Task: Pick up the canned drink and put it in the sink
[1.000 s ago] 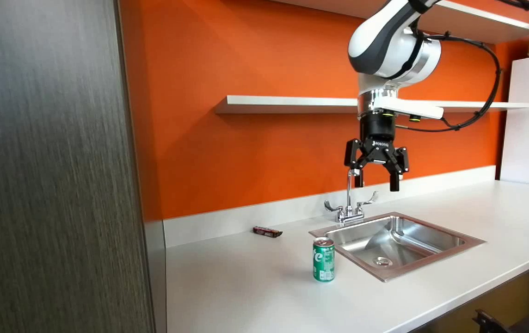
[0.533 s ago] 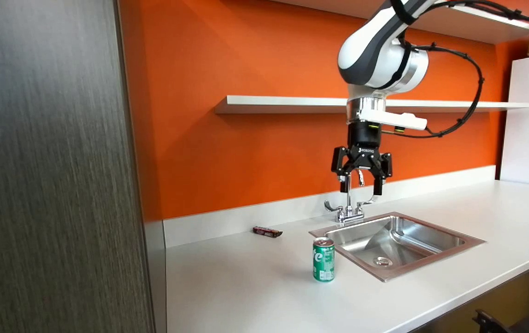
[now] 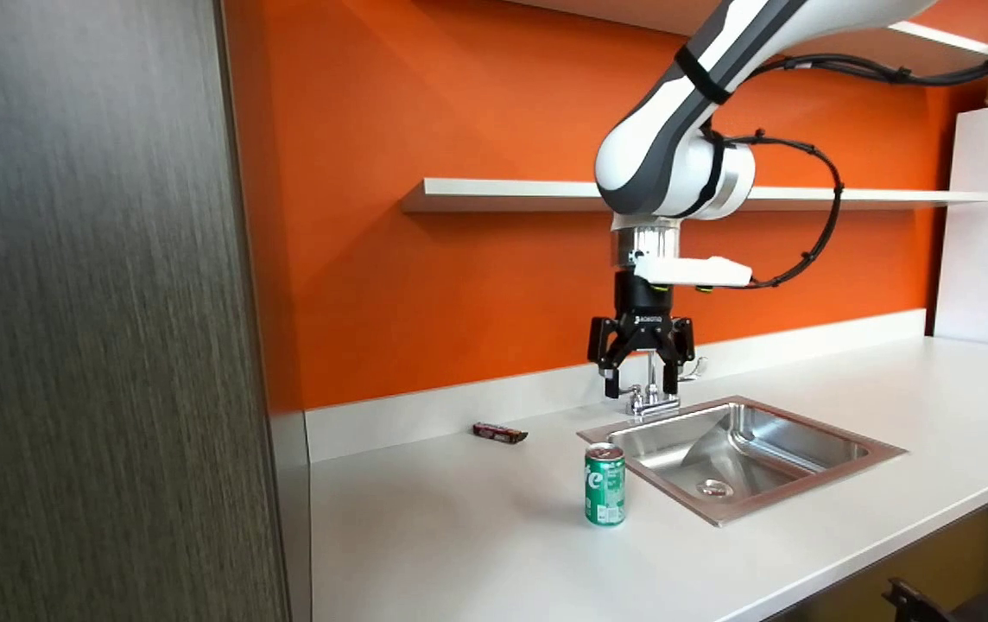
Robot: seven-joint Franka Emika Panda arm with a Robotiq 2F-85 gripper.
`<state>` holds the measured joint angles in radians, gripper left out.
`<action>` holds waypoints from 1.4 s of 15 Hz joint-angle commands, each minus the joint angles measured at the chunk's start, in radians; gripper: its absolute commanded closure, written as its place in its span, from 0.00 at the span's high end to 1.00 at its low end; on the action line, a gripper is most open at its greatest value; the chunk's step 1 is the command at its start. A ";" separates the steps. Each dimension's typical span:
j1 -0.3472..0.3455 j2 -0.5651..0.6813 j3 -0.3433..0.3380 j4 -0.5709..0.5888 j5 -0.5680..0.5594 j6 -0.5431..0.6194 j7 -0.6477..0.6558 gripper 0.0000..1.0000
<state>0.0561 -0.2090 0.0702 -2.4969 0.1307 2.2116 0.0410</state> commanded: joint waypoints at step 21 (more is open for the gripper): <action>0.048 0.301 0.028 0.073 -0.055 0.192 0.027 1.00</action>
<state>0.1030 0.0587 0.0944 -2.4523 0.0726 2.3848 0.0644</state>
